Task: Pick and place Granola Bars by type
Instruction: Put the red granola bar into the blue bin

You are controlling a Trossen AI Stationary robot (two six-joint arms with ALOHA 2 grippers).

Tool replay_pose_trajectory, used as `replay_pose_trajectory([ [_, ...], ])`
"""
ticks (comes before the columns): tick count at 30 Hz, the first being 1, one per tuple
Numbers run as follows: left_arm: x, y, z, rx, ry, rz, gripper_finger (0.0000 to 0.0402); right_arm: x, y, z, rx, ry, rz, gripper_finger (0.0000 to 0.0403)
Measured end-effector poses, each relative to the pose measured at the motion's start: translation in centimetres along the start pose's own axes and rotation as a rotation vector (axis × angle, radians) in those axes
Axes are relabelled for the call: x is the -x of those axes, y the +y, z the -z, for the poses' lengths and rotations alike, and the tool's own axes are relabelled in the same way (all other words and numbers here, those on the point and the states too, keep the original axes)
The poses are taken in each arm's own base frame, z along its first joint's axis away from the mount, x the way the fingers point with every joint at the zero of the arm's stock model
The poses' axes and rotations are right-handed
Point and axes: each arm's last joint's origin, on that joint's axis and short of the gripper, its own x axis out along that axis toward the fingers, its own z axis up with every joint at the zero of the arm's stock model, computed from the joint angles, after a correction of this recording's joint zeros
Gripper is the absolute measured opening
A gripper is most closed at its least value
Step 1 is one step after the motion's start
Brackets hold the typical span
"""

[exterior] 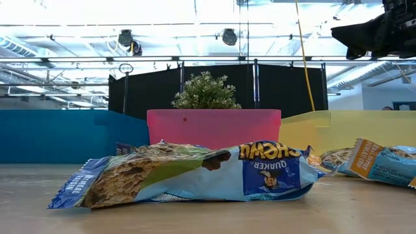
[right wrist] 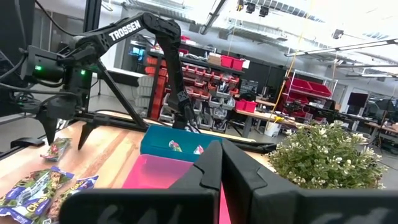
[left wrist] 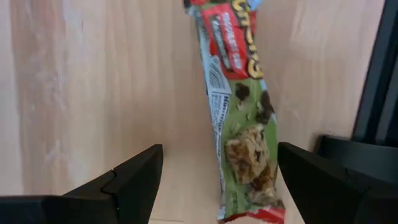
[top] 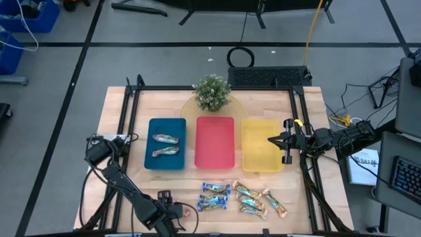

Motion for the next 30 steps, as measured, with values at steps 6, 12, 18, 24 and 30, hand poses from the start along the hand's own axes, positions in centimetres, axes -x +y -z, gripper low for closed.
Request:
replay_pose_trajectory([
  [6, 0.0, 0.8, 0.2, -0.055, 0.047, -0.065, 0.0321, 0.0, 0.0, 0.0, 0.002, 0.002, -0.001, 0.0000],
  [12, -0.6, 1.2, 0.0, -0.075, 0.060, -0.003, 0.0318, 0.0, 0.0, 0.1, 0.002, 0.006, -0.003, 0.0000],
  [18, -0.8, 1.4, -0.3, -0.076, 0.064, 0.016, 0.0247, 0.0, 0.0, 0.1, 0.003, 0.008, -0.004, 0.0000],
  [24, -0.8, 1.4, -0.3, -0.092, 0.063, 0.018, 0.0148, 0.0, 0.0, 0.1, 0.003, 0.009, -0.005, 0.0000],
  [30, 0.7, 2.0, -0.7, -0.148, 0.053, 0.020, 0.0096, 0.0, 0.0, 0.1, 0.003, 0.009, -0.006, 0.0000],
])
